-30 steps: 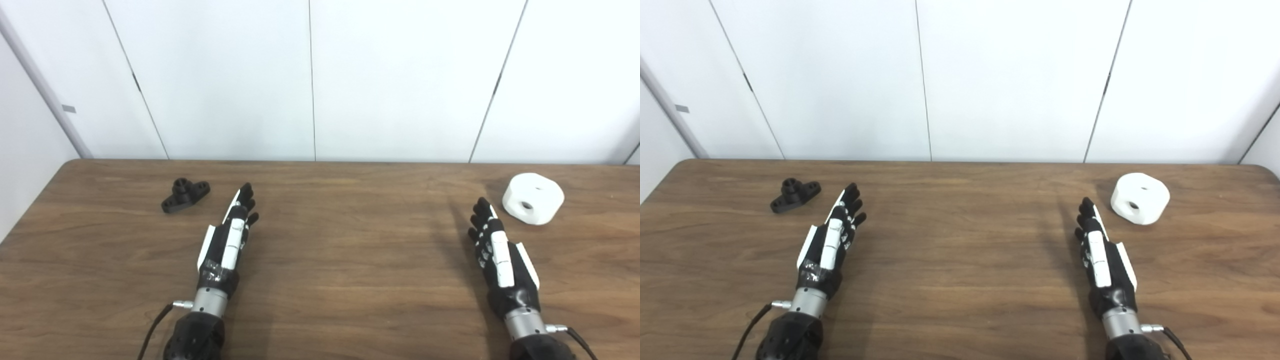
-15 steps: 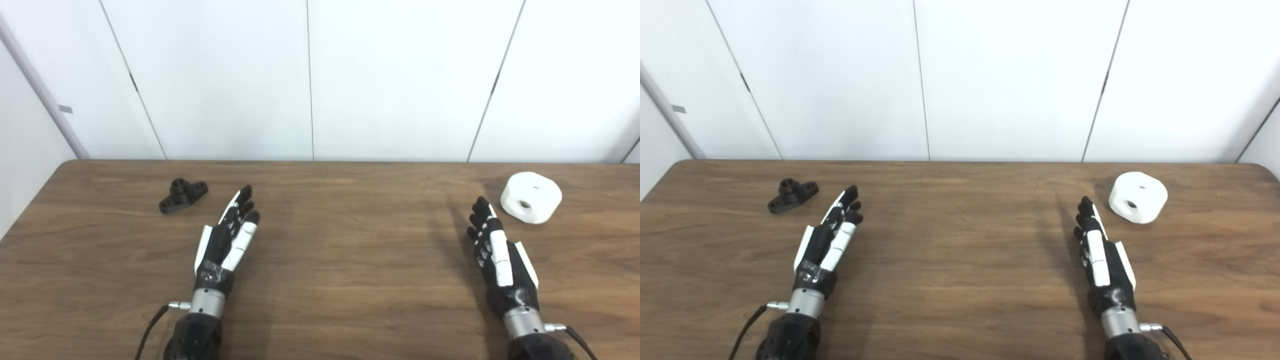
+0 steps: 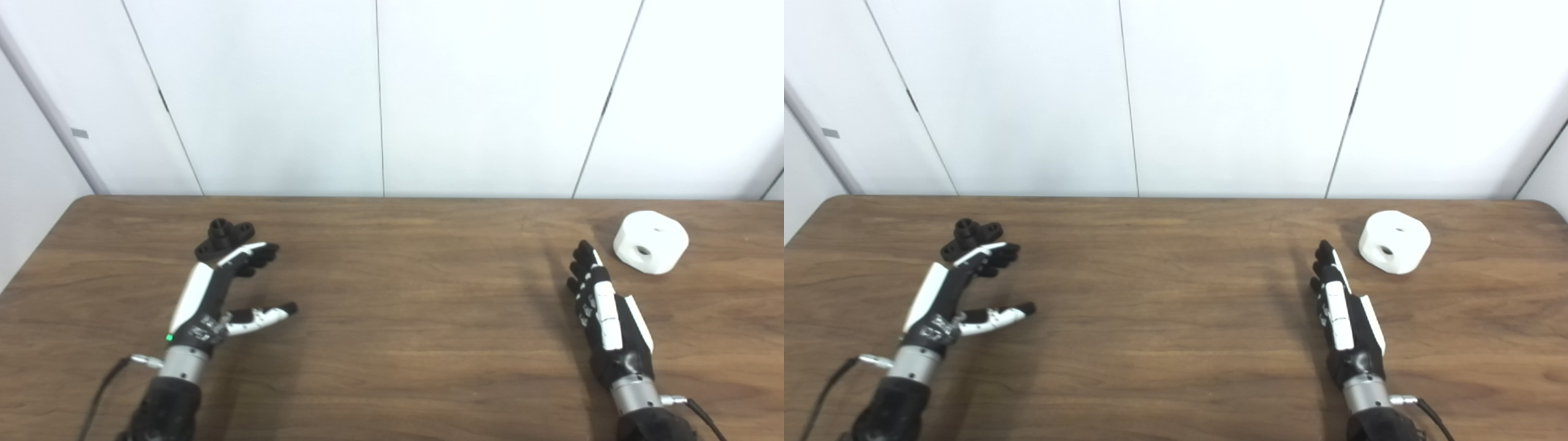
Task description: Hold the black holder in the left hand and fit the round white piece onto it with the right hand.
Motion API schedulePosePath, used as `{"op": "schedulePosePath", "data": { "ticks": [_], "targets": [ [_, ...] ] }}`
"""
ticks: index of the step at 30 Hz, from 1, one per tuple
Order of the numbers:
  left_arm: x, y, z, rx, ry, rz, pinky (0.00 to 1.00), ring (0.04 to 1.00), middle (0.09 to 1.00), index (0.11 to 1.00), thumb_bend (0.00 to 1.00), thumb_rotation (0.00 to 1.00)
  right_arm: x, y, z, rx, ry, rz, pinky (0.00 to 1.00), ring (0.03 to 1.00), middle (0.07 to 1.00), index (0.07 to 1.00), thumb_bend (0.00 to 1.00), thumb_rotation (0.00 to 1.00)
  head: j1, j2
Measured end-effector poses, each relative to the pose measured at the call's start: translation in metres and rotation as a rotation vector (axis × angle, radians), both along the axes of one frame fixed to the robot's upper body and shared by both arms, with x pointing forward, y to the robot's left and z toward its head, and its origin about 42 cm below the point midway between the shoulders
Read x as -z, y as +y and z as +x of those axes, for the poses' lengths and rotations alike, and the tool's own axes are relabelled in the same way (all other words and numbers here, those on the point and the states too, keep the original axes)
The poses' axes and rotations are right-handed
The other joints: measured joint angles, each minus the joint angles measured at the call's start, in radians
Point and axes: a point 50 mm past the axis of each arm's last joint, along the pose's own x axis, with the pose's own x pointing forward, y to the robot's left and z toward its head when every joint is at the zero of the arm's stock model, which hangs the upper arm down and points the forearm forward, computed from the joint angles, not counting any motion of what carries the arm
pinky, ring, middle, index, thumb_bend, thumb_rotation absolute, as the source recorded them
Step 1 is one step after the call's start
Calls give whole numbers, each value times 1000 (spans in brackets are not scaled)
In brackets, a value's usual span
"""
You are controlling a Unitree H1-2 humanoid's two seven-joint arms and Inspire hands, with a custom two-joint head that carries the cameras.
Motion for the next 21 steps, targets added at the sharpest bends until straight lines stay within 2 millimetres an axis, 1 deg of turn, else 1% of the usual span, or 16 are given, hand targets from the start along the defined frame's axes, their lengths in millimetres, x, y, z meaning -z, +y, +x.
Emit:
{"op": "schedulePosePath", "data": {
  "ticks": [2,3,6,9,12,15,19,21],
  "targets": [
    [-6,8,0,-11,-5,16,767,783,777,776,746,115,0,1,0,5,2,0,1000,1000,1000,1000,436,1000,5,-2],
    [-11,13,0,-14,-14,30,765,781,777,777,745,125,0,1,0,7,2,0,1000,1000,1000,1000,434,1000,21,-3],
    [-23,27,0,-32,-33,61,781,800,792,778,764,151,0,2,0,7,3,-5,1000,1000,1000,1000,412,1000,38,-8],
    [-29,41,-1,-73,-69,74,732,789,806,776,781,145,1,2,0,6,2,-7,1000,1000,1000,1000,414,1000,46,-11],
    [-27,51,-1,-120,-124,75,735,804,829,799,787,140,1,2,1,5,3,-5,1000,1000,1000,1000,435,1000,46,-12],
    [-22,60,2,-158,-157,108,783,856,879,856,799,144,1,2,2,3,5,-6,1000,1000,1000,998,444,1000,49,-17],
    [-19,76,7,-204,-170,169,831,885,897,891,806,160,1,2,3,2,5,-8,1000,1000,1000,998,439,1000,57,-20],
    [-20,84,11,-228,-170,204,838,898,912,903,803,174,1,2,4,1,5,-9,1000,1000,1000,999,444,1000,60,-21]
  ]
}}
